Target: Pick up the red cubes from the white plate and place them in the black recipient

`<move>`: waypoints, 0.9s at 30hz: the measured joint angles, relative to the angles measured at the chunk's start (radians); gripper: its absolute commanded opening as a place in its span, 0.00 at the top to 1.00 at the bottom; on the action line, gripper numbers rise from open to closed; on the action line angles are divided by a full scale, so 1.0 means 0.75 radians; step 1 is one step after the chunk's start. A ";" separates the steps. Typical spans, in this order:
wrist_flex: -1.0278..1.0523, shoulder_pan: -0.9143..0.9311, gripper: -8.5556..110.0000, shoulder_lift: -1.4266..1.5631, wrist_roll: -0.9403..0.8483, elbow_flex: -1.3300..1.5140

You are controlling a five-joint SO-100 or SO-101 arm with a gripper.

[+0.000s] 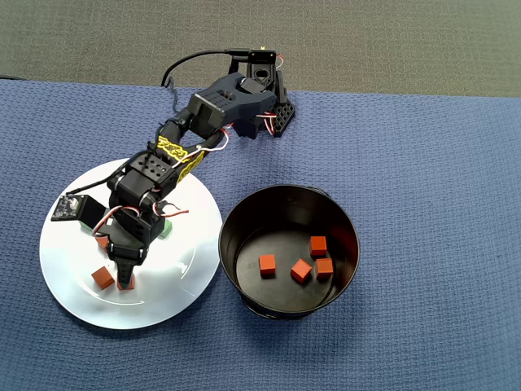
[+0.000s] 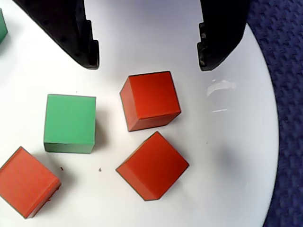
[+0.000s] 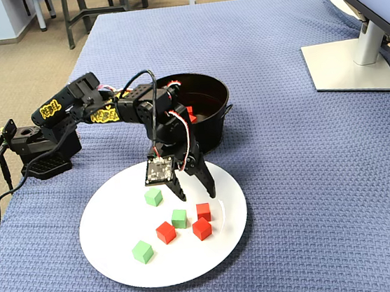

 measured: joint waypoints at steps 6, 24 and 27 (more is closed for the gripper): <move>0.016 0.000 0.78 -0.063 0.014 -0.098; -0.121 0.002 0.80 -0.166 0.053 -0.117; -0.137 0.002 0.81 -0.188 0.041 -0.117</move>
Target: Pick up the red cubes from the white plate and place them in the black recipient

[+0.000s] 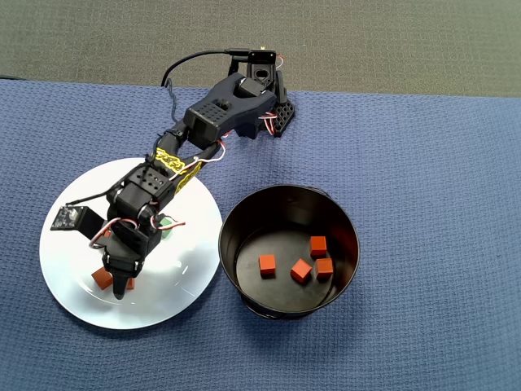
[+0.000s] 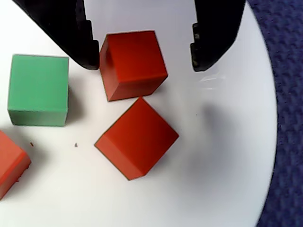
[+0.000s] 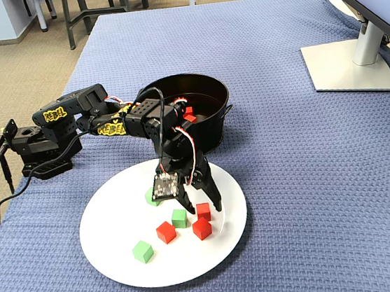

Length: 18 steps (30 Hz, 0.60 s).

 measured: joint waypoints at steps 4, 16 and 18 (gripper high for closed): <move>-0.008 0.000 0.82 -0.008 -0.049 0.000; -0.008 0.000 0.93 -0.008 -0.065 0.000; -0.008 0.002 0.93 -0.008 -0.051 0.000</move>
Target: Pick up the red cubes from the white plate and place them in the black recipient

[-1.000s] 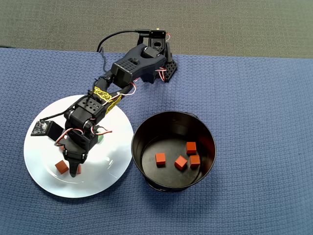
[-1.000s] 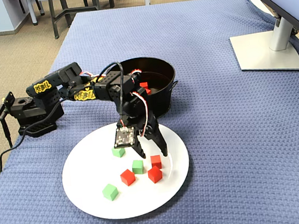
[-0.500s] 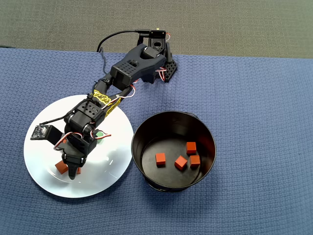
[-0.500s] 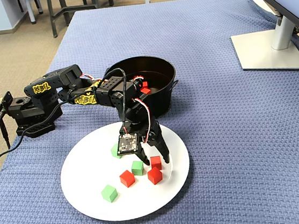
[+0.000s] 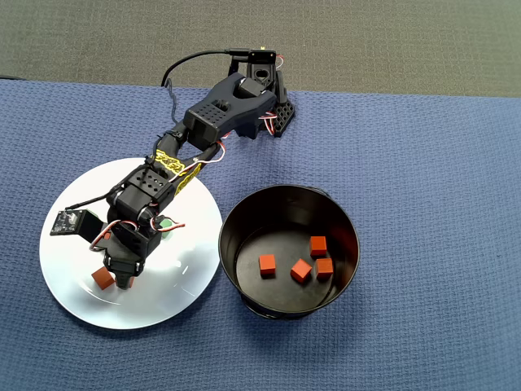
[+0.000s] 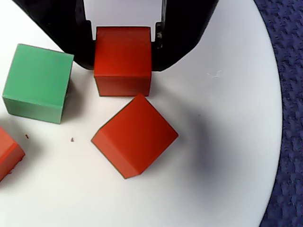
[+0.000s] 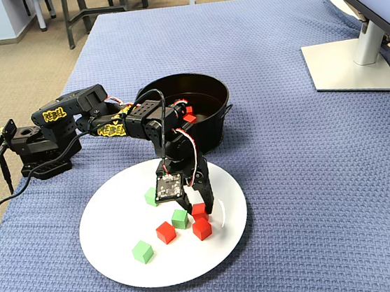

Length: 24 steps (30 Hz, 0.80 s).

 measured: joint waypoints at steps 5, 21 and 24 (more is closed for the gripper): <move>0.000 0.000 0.93 0.076 0.041 0.043; 0.092 -0.155 0.93 1.194 0.176 0.742; 0.088 -0.317 0.93 1.364 0.211 0.924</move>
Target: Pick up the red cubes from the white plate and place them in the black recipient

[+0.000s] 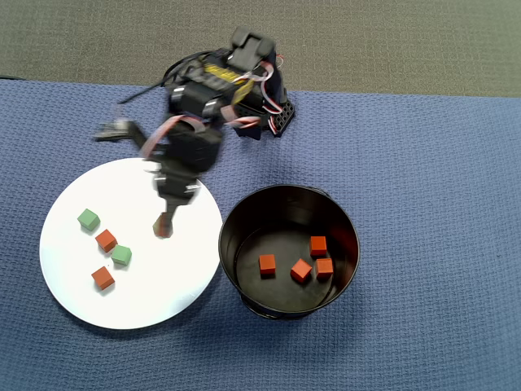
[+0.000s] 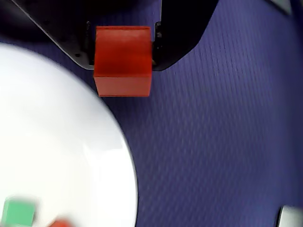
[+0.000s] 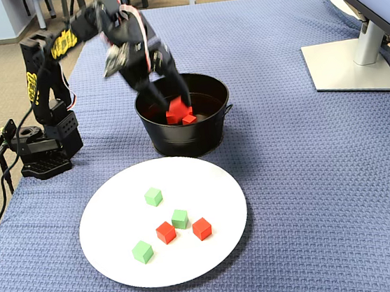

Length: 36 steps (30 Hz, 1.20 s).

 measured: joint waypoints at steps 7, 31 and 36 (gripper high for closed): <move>-0.061 -0.413 0.64 0.198 0.090 0.417; -0.127 0.499 0.72 -0.605 -0.174 -0.319; -0.127 0.501 0.71 -0.749 -0.548 -0.425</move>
